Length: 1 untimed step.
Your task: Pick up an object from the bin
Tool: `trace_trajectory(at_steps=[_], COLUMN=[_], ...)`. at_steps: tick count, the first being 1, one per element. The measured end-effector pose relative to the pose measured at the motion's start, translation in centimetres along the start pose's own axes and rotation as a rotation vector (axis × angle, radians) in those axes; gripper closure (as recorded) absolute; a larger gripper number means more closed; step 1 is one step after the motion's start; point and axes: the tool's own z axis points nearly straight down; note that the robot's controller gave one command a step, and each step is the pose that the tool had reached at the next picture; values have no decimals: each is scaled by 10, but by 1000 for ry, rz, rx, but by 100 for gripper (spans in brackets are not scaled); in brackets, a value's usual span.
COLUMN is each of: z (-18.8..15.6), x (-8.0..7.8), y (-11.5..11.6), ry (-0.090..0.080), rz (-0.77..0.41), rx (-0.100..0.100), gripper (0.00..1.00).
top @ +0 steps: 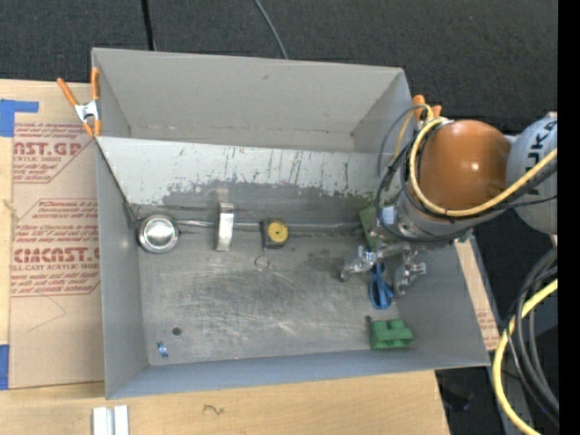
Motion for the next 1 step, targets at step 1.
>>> trace_trajectory(at_steps=[1], z=[-61], x=[-7], y=[19], ry=[23], rz=[-342], rx=[10], gripper=[0])
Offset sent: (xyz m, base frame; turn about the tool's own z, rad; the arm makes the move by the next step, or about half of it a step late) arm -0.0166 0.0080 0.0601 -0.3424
